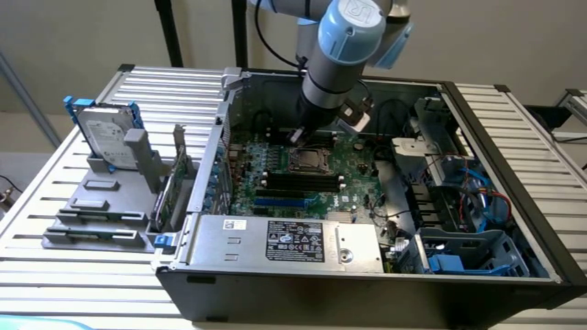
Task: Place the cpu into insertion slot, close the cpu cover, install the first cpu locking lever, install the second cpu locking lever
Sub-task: 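Install the first cpu locking lever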
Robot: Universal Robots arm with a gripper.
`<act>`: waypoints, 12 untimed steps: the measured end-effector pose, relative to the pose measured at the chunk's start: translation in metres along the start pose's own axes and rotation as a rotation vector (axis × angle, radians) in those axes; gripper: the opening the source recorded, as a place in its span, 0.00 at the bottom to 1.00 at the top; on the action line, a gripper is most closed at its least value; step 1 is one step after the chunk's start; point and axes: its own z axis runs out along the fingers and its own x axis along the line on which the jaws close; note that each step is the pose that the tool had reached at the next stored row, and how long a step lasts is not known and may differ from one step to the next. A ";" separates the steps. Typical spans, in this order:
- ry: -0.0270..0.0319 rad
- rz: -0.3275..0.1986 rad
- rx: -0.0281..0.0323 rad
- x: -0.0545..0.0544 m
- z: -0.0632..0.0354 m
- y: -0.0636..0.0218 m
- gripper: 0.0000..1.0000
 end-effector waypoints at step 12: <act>-0.0075 0.001 -0.0056 0.005 0.0004 0.0069 0.11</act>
